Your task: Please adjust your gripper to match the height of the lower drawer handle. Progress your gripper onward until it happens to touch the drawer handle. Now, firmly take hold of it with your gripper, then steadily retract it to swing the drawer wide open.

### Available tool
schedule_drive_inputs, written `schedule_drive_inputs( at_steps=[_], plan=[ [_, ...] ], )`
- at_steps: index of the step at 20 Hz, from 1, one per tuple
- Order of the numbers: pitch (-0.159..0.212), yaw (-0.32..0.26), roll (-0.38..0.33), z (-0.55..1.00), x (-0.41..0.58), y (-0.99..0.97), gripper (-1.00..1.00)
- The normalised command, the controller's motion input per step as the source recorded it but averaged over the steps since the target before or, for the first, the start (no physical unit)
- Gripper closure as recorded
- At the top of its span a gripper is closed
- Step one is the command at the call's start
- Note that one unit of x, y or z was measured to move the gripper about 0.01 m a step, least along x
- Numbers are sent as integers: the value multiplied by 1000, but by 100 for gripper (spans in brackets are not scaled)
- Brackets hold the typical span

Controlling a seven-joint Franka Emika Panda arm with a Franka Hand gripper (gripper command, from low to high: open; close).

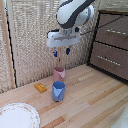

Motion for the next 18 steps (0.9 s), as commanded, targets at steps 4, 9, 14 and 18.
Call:
schedule_drive_inputs(
  at_steps=[4, 9, 14, 18],
  plan=[
    [2, 118, -369, 4, -90, -204, -100],
    [0, 102, -375, -48, -69, -286, -100],
    [-2, 101, -375, -54, -64, -289, -100],
    [-3, 103, -375, -64, -58, -286, -100]
  ],
)
